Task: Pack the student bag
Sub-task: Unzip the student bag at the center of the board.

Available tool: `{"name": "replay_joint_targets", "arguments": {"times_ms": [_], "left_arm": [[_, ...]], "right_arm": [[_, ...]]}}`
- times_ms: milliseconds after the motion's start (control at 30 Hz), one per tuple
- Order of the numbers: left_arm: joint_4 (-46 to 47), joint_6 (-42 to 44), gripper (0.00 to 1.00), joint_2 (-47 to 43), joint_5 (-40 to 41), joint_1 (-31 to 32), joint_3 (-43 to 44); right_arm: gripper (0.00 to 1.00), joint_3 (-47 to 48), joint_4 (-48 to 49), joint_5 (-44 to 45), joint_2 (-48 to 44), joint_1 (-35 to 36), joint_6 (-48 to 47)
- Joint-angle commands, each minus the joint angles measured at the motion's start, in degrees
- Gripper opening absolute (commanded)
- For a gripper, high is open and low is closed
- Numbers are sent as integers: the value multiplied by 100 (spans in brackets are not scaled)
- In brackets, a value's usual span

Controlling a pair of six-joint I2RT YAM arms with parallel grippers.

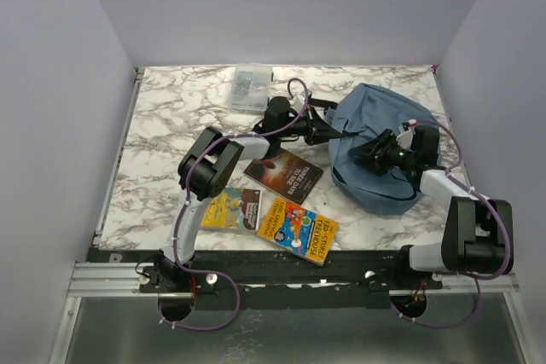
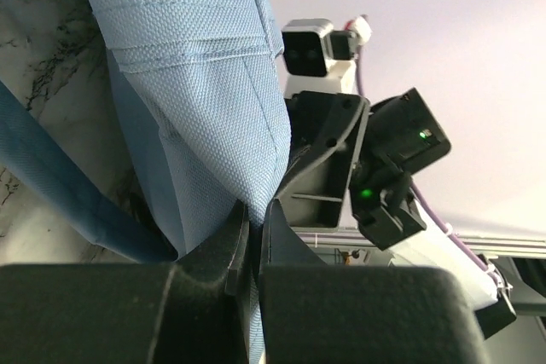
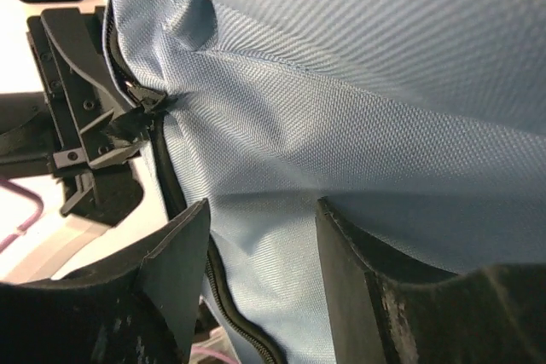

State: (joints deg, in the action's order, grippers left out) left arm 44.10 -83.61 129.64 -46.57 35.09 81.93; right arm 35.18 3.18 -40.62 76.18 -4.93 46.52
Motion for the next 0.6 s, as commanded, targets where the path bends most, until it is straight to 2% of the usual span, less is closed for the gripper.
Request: {"name": "replay_joint_targets", "arguments": {"times_ms": [0, 300, 400, 567], "left_arm": [[598, -134, 0, -323, -228, -26, 19], [835, -331, 0, -286, -255, -37, -35], [846, -342, 0, -294, -265, -35, -32], [893, -383, 0, -269, -274, -29, -104]], "right_arm": [[57, -210, 1878, -1486, 391, -90, 1161], [58, -65, 2448, -1364, 522, -94, 1522], [55, -25, 2671, -1202, 633, -81, 1636], [44, 40, 3367, -1178, 1006, -86, 2078]]}}
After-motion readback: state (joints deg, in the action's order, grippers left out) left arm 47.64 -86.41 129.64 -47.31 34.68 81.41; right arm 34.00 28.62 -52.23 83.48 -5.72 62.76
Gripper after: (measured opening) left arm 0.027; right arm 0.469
